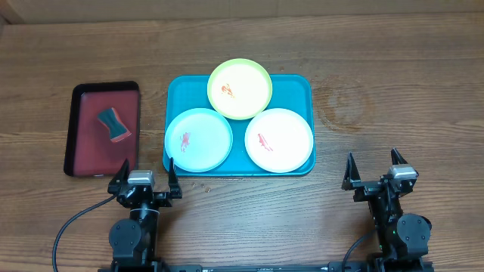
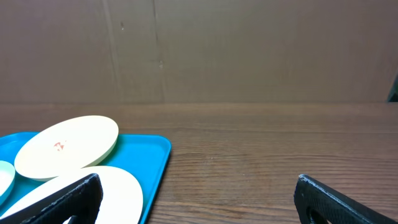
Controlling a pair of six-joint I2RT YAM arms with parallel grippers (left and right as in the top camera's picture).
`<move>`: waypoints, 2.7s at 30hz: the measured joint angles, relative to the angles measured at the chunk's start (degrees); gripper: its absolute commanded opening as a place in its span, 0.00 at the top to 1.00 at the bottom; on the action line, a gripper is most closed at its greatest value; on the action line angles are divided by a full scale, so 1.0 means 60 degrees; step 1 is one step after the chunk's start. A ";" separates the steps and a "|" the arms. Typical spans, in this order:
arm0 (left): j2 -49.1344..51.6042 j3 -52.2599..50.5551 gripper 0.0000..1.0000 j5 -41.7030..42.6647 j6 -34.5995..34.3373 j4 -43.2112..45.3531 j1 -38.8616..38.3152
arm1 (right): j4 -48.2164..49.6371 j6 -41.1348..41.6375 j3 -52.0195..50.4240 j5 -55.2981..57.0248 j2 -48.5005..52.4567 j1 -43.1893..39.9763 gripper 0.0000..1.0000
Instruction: Clean dirty plates on tray and stack at the side
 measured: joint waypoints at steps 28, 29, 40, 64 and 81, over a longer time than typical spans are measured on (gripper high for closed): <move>0.0000 0.0000 0.00 0.0004 0.0000 0.0000 0.0000 | 0.0000 0.0000 0.0000 0.0000 0.0000 0.0000 0.00; 0.0000 0.0000 0.00 0.0004 0.0004 0.0000 0.0000 | 0.0000 0.0004 0.0000 0.0004 0.0000 0.0000 0.00; 0.0000 0.0000 0.00 0.0004 0.0004 0.0000 0.0000 | -0.0004 0.0004 0.0000 0.0000 0.0000 0.0000 0.00; 0.0000 0.0000 0.00 -0.0073 0.0783 -0.0004 0.0000 | 0.0000 0.0004 0.0000 0.0000 0.0000 0.0000 0.00; -0.0011 0.0102 0.00 0.2951 -0.0255 0.7705 0.0000 | -0.0004 0.0000 0.0000 0.0000 0.0000 0.0000 0.00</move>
